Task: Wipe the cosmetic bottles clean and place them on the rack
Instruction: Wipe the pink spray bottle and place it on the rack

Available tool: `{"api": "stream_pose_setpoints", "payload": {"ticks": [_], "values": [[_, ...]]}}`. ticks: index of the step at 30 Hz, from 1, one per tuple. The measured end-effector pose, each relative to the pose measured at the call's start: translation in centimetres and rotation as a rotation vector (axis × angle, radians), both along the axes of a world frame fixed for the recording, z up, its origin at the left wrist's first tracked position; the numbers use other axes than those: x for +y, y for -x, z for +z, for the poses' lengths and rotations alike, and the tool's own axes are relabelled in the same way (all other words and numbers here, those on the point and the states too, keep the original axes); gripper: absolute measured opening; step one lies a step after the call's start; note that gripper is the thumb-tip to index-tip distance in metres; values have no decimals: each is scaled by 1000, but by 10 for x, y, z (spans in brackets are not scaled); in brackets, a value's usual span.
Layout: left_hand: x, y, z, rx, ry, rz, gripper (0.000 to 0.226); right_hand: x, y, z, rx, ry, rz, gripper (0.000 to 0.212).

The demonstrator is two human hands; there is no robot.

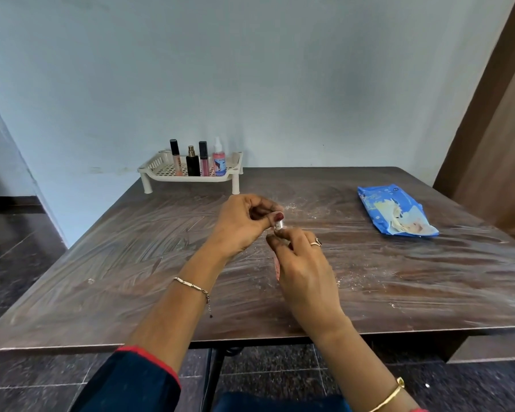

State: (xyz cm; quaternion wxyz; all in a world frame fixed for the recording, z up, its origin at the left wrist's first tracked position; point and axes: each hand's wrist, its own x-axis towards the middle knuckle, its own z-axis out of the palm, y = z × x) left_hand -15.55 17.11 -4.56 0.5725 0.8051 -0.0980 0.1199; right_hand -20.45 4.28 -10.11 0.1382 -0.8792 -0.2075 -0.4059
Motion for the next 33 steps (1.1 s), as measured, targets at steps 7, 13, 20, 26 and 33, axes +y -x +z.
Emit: {"api": "stream_pose_setpoints", "payload": {"ticks": [7,13,20,26,33], "values": [[-8,-7,2,9,-69,17,13,-6,14,-2,158,64,-41,29],[-9,-15,2,41,-78,10,14,-8,23,-10,359,84,-30,18],[-5,-16,2,42,-81,-27,14,-11,3,8,298,-4,18,17],[-6,-16,5,12,-131,-58,15,-12,-17,17,177,-114,47,23],[-7,-18,-1,-39,-101,-55,16,-21,4,-1,254,-42,100,16]]}}
